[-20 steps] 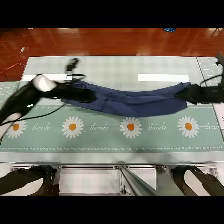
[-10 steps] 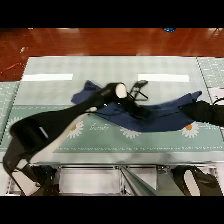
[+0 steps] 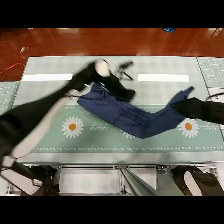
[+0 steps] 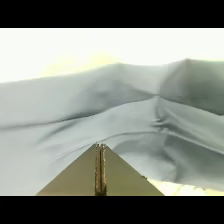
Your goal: Fold the shirts.
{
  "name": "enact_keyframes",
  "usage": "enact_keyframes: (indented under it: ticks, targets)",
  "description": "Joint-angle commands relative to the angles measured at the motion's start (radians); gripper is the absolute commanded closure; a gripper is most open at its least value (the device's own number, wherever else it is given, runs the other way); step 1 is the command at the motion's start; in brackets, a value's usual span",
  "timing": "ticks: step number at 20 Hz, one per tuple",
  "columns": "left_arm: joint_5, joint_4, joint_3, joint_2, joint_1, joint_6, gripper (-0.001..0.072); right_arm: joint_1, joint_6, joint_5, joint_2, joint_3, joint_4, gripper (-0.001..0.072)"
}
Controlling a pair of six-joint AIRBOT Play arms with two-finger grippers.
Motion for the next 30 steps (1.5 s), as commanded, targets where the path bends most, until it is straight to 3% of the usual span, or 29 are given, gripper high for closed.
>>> enact_keyframes:
  ticks: [1, 4, 8, 10, 13, 16, 17, 18, 19, 22, 25, 27, 30]
  targets:
    - [-0.034, 0.085, -0.071, 0.236, 0.196, 0.003, 0.0681, 0.214, 0.010, -0.198, -0.174, 0.038, 0.029, 0.0685]
    - [-0.026, 0.188, -0.239, 0.508, 0.309, 0.003, 0.0681, 0.407, -0.034, -0.363, -0.449, 0.203, 0.067, 0.0685]
    - [-0.006, 0.256, -0.548, 0.839, 0.357, -0.002, 0.0681, 0.550, -0.066, -0.375, -0.853, 0.518, 0.108, 0.0685]
    - [0.017, 0.256, -0.696, 0.968, 0.357, -0.045, 0.0681, 0.588, -0.066, -0.368, -1.007, 0.644, 0.130, 0.0685]
    - [0.066, 0.242, -0.872, 1.096, 0.357, -0.136, 0.0681, 0.620, -0.065, -0.360, -1.156, 0.758, 0.177, 0.0685]
    - [0.102, 0.179, -0.979, 1.130, 0.357, -0.143, 0.0681, 0.634, -0.055, -0.365, -1.234, 0.811, 0.200, 0.0684]
    - [0.124, 0.166, -1.003, 1.124, 0.357, -0.143, 0.0681, 0.639, -0.059, -0.377, -1.251, 0.820, 0.212, 0.0611]
    - [0.154, 0.164, -1.026, 1.120, 0.357, -0.143, 0.0681, 0.644, -0.060, -0.389, -1.262, 0.821, 0.230, 0.0368]
    - [0.187, 0.164, -1.046, 1.114, 0.357, -0.144, 0.0681, 0.646, -0.077, -0.388, -1.265, 0.821, 0.243, 0.0299]
    - [0.245, 0.163, -1.059, 1.085, 0.357, -0.155, 0.0681, 0.592, -0.067, -0.292, -1.235, 0.821, 0.251, 0.0301]
    - [0.296, 0.164, -1.059, 1.081, 0.369, -0.161, 0.0681, 0.438, -0.065, -0.014, -1.131, 0.820, 0.195, 0.0304]
    - [0.302, 0.164, -1.060, 1.081, 0.387, -0.186, 0.0681, 0.342, -0.048, 0.142, -0.991, 0.781, -0.035, 0.0305]
    - [0.301, 0.164, -1.060, 1.081, 0.386, -0.185, 0.0680, 0.268, 0.119, 0.049, -0.702, 0.526, -0.459, 0.0304]
